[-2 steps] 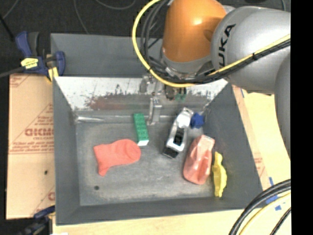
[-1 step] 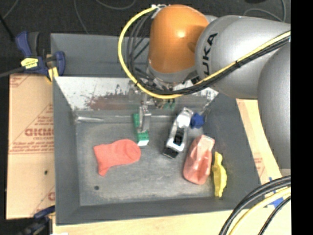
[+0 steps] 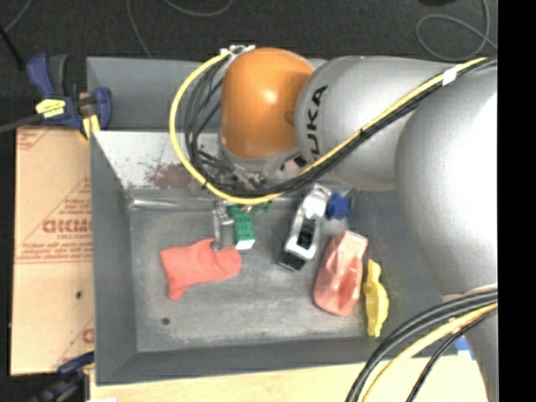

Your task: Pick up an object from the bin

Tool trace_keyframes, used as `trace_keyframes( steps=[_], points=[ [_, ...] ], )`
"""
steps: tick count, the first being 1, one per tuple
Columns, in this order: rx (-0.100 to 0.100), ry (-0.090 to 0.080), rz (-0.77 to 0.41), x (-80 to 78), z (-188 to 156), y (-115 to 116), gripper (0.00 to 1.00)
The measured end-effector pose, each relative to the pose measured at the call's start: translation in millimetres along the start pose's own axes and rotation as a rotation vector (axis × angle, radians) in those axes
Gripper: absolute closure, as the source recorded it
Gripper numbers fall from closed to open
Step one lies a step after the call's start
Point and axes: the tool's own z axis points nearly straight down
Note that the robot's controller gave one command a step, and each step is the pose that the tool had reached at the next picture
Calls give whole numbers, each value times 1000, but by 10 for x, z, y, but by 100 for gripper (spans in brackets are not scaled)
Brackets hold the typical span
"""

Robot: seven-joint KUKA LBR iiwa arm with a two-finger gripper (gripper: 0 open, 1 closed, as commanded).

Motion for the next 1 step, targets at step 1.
trace_keyframes(
  steps=[1],
  points=[
    [-1,7,4,49,300,205,0]
  ],
)
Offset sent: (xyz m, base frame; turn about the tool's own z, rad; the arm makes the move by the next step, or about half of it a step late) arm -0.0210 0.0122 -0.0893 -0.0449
